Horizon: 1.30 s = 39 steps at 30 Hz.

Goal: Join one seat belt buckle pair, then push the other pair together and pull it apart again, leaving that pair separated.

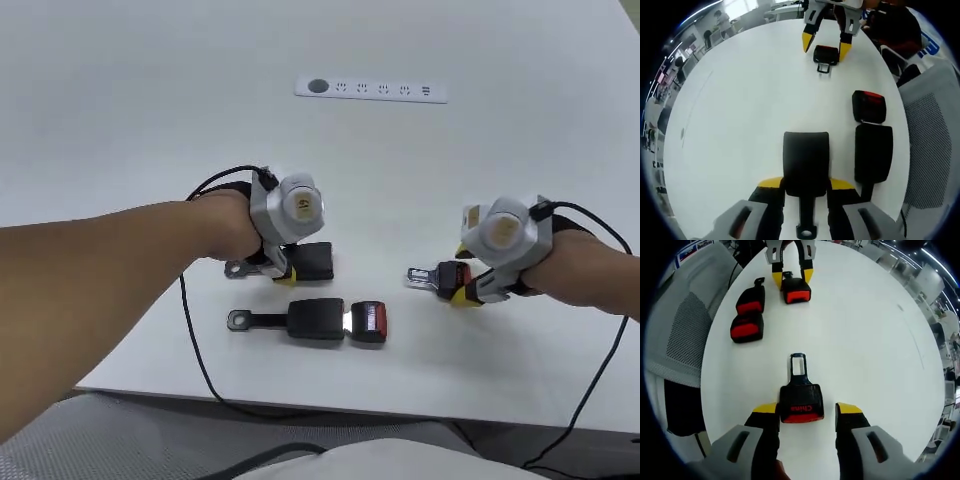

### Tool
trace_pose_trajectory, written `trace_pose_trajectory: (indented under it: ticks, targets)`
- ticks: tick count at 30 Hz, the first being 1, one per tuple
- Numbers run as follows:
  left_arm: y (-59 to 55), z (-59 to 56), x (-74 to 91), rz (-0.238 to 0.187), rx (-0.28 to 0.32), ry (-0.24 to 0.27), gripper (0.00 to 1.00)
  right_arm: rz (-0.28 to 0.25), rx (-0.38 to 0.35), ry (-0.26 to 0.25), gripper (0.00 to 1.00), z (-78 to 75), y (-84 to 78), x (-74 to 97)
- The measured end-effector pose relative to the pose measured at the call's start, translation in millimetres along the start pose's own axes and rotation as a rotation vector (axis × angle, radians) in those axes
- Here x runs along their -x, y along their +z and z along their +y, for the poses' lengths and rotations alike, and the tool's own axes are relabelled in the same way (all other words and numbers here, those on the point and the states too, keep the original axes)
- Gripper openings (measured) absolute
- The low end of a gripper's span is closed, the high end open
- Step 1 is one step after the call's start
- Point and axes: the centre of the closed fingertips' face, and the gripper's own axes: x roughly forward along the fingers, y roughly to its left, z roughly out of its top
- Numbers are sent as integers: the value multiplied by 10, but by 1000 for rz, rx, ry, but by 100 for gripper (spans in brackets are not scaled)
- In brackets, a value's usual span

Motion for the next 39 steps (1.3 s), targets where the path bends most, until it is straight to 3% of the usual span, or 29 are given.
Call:
trace_pose_trajectory:
  ticks: [3, 7, 10, 13, 18, 21, 23, 25, 29, 34, 37, 39]
  targets:
    - [-71, -3, 64, -9, 19, 9, 38, 7, 14, -29, 49, -3, 6, 30]
    - [-52, -27, 259, -101, 94, 40, 41, -59, -31, -63, 51, 7, 102, 178]
    - [-103, -133, 445, -161, 140, 72, 44, -126, -96, -78, 53, 57, 166, 277]
    - [-240, -261, 563, -210, 199, 103, 47, -193, -164, -77, 58, 178, 246, 373]
    - [-348, -479, 761, -273, 262, 119, 56, -228, -201, -88, 69, 320, 304, 498]
    - [-453, -559, 910, -318, 358, 156, 60, -256, -225, -92, 74, 401, 329, 560]
    - [-552, -619, 991, -341, 376, 175, 66, -263, -247, -95, 77, 448, 312, 591]
    - [-684, -686, 1008, -352, 404, 176, 71, -277, -273, -99, 80, 496, 303, 639]
    - [-842, -739, 1081, -361, 439, 197, 81, -303, -315, -119, 88, 541, 236, 662]
    - [-873, -796, 1149, -411, 482, 203, 99, -325, -393, -155, 99, 586, 185, 724]
    - [-964, -817, 1149, -417, 526, 209, 100, -340, -425, -174, 100, 579, 183, 774]
    - [-952, -824, 1135, -418, 540, 218, 100, -345, -444, -190, 100, 571, 186, 797]
